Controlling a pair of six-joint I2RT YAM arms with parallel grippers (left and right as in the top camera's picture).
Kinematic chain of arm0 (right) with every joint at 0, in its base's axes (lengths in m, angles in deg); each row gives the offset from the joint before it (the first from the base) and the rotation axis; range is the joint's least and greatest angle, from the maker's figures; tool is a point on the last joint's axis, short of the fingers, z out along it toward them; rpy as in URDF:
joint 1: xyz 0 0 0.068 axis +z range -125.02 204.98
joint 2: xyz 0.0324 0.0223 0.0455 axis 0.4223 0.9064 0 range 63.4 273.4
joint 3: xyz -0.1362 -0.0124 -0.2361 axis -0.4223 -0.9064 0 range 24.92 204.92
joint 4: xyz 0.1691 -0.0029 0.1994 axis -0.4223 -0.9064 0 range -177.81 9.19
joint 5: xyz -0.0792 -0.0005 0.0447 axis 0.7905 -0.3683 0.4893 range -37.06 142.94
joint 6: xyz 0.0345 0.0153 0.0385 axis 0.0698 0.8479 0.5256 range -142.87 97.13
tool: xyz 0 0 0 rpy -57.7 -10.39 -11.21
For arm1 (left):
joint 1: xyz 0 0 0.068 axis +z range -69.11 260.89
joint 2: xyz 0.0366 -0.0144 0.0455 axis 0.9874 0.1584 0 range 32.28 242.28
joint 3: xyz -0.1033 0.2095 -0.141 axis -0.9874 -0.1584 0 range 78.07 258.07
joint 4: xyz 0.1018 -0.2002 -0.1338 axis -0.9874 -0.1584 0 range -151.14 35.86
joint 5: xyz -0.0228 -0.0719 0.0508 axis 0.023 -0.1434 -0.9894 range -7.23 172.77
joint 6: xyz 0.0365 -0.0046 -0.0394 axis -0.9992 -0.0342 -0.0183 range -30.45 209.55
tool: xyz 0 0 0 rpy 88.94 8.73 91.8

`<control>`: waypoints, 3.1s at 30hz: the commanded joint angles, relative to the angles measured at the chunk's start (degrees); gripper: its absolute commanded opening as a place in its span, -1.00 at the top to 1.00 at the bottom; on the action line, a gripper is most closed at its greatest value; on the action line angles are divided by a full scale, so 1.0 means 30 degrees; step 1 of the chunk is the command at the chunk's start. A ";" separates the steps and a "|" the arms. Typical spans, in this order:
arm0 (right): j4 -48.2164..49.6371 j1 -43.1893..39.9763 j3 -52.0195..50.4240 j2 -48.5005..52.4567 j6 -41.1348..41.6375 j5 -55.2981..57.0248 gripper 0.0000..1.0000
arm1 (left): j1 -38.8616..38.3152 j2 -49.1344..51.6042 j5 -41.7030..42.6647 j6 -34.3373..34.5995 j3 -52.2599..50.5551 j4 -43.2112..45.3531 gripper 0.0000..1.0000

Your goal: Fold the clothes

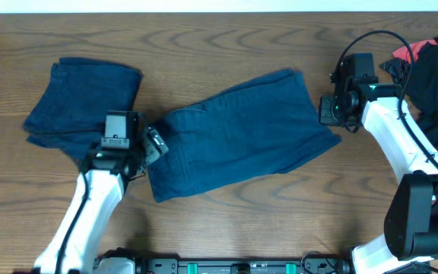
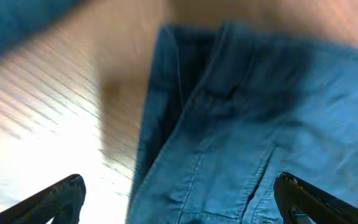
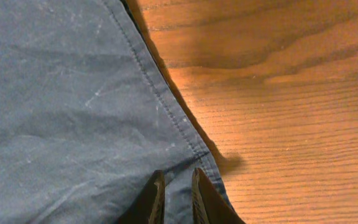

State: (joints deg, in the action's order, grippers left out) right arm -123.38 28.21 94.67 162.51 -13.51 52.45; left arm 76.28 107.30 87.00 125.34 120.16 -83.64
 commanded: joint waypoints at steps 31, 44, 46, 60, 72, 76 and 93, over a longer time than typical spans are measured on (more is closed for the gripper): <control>-0.0168 0.2892 -0.0044 0.0000 -0.4080 -0.9500 0.98 | 0.0066 0.2215 0.4218 -0.3752 0.2594 -0.3249 0.88; 0.2987 0.9632 -0.0051 0.3330 -0.0415 -0.9493 0.98 | 0.0066 0.0765 0.6601 -0.4218 0.6827 -0.4787 0.88; 0.3534 1.0375 -0.0051 0.4131 0.0466 -0.9500 0.98 | 0.0102 0.0765 0.6594 -0.4218 0.7621 -0.4758 0.88; 0.7461 1.3340 -0.0044 0.5646 0.2463 -0.7388 0.98 | 0.0226 0.0816 0.6608 -0.4131 1.0440 -0.5202 0.88; 0.6666 1.2131 0.0102 0.3759 0.2208 -0.5960 0.98 | 0.0204 0.0816 0.6419 -0.3424 1.0426 -0.5136 0.88; 0.3789 1.0025 0.0226 0.1552 0.2149 -0.3548 0.98 | 0.0204 0.0816 0.6360 -0.3417 1.0426 -0.4648 0.88; 0.1319 0.5311 -0.1778 0.2514 0.0423 -0.2062 0.98 | -0.0583 0.3308 0.6390 -0.1304 1.0426 -0.1945 0.87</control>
State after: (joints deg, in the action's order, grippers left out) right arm -120.30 43.37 90.74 168.80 -10.67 45.78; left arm 75.80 115.57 105.86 119.37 150.01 -90.76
